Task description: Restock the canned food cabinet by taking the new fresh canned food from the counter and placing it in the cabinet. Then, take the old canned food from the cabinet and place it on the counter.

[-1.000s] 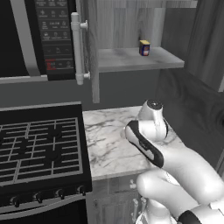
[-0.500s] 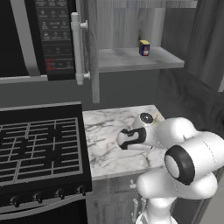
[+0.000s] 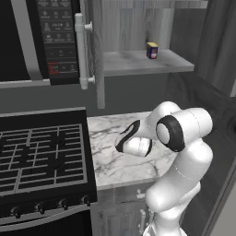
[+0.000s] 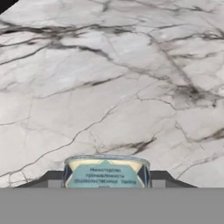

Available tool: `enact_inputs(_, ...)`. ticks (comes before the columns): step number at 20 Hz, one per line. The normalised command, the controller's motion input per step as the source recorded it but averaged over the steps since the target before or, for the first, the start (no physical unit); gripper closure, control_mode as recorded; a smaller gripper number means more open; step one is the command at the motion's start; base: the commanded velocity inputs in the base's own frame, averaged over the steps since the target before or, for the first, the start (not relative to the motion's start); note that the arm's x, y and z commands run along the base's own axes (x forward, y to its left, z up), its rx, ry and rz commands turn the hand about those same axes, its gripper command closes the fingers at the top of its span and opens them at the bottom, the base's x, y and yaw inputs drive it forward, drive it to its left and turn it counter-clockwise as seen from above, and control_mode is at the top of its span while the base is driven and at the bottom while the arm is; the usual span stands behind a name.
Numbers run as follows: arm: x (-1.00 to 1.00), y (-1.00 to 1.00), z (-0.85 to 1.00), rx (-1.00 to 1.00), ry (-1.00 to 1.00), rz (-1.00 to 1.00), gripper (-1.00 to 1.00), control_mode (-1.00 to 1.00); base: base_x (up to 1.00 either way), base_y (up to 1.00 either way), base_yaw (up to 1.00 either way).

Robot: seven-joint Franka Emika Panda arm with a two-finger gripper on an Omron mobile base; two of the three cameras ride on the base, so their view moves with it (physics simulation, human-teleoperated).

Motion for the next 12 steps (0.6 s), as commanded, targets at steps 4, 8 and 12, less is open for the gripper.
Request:
enact_inputs(4, -0.12, 0.0, 0.09, 0.01, 0.02, 0.0, -1.0, -1.0, 0.0, 0.0, 0.0)
enact_inputs(8, -0.85, -0.01, 0.32, 0.04, 0.05, -0.02, -1.0, -1.0, 0.0, 0.0, 0.0)
enact_inputs(12, -1.0, -0.09, 0.29, 0.06, 0.01, -0.01, -1.0, -1.0, 0.0, 0.0, 0.0)
